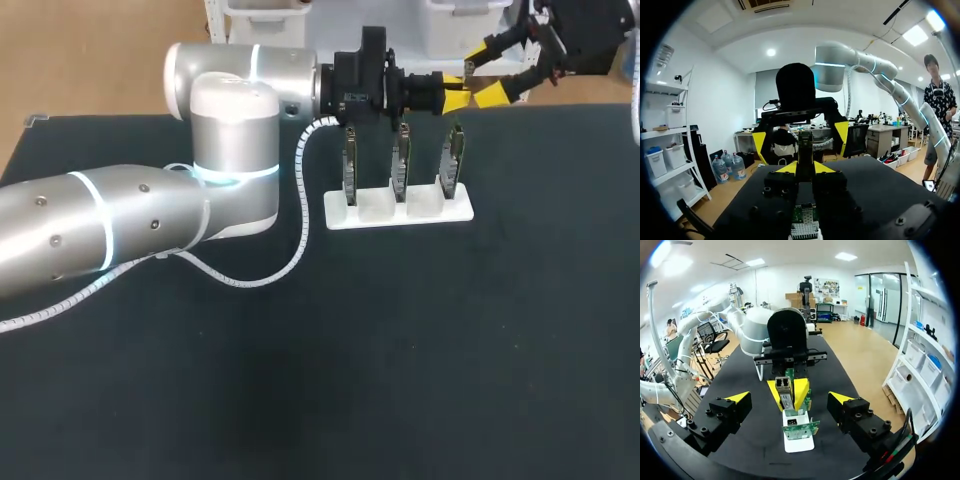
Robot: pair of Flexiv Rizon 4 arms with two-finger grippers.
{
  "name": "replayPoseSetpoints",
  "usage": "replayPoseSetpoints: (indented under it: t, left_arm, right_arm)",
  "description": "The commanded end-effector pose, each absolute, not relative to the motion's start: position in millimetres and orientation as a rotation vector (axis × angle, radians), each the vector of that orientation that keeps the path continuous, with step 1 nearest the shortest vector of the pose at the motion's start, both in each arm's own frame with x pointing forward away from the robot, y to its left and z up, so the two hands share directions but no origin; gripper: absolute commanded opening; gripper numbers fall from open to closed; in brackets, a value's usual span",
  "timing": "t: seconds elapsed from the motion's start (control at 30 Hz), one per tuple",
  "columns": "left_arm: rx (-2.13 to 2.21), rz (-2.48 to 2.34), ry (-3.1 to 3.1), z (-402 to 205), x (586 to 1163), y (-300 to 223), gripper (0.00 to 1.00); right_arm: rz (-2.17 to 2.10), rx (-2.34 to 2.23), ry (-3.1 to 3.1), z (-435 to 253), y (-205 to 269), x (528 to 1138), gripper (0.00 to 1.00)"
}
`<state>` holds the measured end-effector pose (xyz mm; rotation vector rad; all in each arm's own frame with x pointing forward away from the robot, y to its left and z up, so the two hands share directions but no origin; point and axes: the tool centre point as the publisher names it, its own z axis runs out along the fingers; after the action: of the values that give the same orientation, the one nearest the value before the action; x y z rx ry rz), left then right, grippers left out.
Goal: Pick up the optical module with the left hand, and insert it into the network port with the right hand.
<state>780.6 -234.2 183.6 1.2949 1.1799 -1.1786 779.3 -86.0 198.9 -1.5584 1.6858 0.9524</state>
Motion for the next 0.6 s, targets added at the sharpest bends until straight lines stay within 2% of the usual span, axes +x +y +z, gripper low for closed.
replayPoseSetpoints:
  t: [0.03, 0.6]
  left_arm:
    - [1.293, -1.175, 1.182, 184.1, 779.2, -233.7, 0.0]
    - [1.293, -1.175, 1.182, 184.1, 779.2, -233.7, 0.0]
  right_arm:
    - [0.941, -1.557, 1.681, 201.2, -83.8, 776.0, 1.0]
    - [0.932, -1.566, 1.647, 210.5, -79.1, 779.2, 1.0]
